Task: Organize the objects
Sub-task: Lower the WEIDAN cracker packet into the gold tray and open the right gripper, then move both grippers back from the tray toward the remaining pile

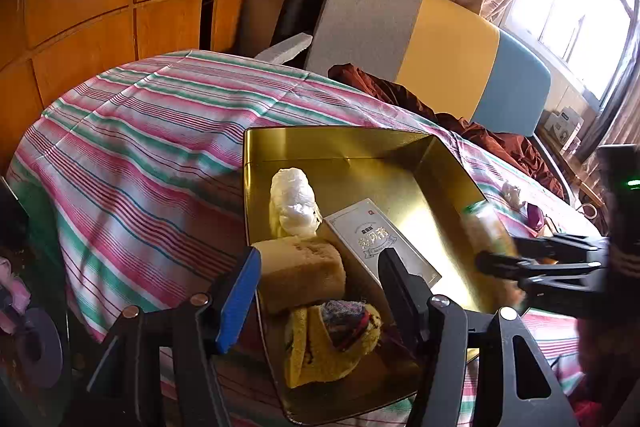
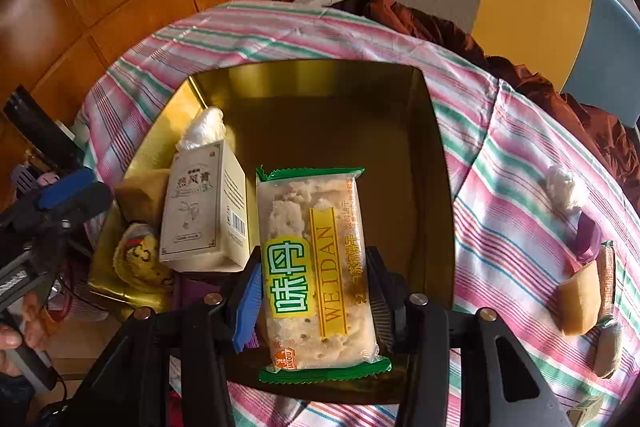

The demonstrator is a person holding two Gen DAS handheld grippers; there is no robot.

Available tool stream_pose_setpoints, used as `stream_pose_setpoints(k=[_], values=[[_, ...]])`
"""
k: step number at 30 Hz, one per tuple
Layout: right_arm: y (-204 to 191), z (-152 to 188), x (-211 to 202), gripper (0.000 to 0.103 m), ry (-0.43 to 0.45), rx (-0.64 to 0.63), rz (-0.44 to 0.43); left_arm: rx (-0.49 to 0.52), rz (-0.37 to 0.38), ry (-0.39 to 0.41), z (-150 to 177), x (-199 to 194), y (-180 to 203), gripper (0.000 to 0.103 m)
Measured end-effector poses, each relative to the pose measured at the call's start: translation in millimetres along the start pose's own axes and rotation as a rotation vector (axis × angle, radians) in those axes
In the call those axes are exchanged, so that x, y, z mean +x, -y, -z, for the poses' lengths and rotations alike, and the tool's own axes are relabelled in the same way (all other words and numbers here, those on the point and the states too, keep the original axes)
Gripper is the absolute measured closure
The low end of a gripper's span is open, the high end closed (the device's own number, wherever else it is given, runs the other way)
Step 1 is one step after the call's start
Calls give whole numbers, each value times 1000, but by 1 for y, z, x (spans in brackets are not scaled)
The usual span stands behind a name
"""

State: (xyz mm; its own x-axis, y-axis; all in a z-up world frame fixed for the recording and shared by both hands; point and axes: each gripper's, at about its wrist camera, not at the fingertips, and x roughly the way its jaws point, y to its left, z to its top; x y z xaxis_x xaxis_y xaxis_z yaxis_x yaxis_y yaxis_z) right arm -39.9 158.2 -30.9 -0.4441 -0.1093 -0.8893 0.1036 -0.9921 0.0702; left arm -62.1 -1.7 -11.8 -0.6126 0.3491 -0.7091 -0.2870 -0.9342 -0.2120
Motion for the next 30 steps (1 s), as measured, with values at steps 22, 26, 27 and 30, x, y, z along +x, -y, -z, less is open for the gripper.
stream_pose_setpoints(k=[22,26,27,30], values=[[-11,35,14,39,-10,13,-9,-10,-60,4,12,-10,-9,32],[-9,35,-1,35,42,16,9,11,-76,23,11,-16,-4,29],[-7,35,-4,35,53,19,15,17,-78,27,11,-17,-2,29],[0,37,-16,32,83,37,29,41,-86,37,10,-21,4,27]])
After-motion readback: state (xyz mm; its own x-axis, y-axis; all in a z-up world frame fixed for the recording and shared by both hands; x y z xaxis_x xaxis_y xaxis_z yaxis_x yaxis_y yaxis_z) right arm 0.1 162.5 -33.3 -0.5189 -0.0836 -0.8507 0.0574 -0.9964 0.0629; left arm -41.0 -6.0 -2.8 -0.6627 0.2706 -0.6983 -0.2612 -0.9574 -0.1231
